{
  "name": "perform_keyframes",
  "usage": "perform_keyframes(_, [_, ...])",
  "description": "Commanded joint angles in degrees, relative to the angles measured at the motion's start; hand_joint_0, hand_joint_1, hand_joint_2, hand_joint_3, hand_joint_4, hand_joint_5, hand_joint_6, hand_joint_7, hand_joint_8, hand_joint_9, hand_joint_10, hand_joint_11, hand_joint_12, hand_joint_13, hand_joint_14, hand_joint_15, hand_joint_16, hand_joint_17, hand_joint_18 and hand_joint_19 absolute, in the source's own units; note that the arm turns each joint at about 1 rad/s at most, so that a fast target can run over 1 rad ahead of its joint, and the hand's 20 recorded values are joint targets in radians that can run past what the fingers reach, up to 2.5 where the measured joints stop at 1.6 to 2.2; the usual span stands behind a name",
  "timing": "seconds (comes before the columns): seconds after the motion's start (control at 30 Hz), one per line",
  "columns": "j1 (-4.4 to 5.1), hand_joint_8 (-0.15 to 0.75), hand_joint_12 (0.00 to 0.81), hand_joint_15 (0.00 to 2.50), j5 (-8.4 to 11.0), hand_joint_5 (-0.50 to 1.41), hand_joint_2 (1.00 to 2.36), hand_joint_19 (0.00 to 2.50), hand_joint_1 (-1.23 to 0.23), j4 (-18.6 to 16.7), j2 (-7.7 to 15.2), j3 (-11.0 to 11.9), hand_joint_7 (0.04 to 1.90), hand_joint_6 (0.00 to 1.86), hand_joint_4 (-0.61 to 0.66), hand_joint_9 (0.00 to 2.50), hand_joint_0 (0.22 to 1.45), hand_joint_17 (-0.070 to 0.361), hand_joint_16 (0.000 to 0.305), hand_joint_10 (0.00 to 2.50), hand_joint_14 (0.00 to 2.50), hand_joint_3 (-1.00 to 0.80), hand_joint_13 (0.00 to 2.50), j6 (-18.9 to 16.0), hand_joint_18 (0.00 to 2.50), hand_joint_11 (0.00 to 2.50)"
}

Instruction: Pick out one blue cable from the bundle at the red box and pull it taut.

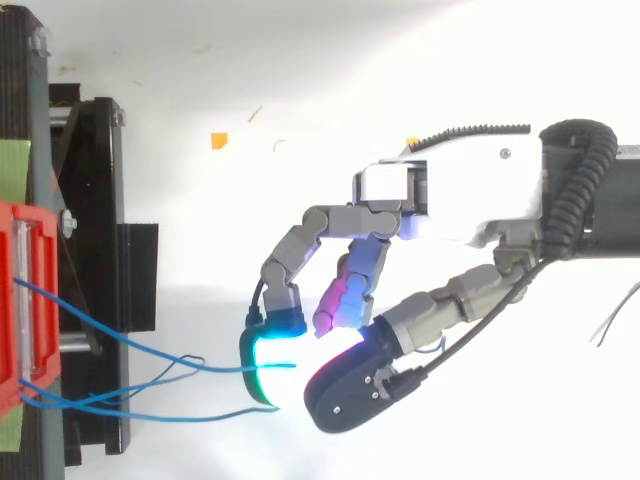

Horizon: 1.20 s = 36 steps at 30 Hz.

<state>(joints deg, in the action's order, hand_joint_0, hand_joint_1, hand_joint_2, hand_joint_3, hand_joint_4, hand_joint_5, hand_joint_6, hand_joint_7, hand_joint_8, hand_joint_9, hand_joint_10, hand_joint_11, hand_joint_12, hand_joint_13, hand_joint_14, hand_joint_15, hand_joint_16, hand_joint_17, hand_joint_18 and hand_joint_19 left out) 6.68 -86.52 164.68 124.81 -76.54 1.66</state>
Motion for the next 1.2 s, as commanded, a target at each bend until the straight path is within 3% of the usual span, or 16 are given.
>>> perform_keyframes(0.0, [0.18,0.278,0.315,0.53,0.12,-0.1,1.02,0.7,-0.82,-0.2,0.0,0.0,0.92,0.97,-0.27,1.31,0.69,0.1,0.044,0.03,0.02,-0.11,0.98,0.1,0.86,0.88])
perform_keyframes(1.17, [0.18,0.255,0.289,0.58,0.21,-0.09,1.02,0.67,-0.84,-0.1,0.0,-0.1,0.88,0.97,-0.29,1.34,0.7,0.092,0.041,0.03,0.02,-0.11,1.01,0.3,0.8,0.88])
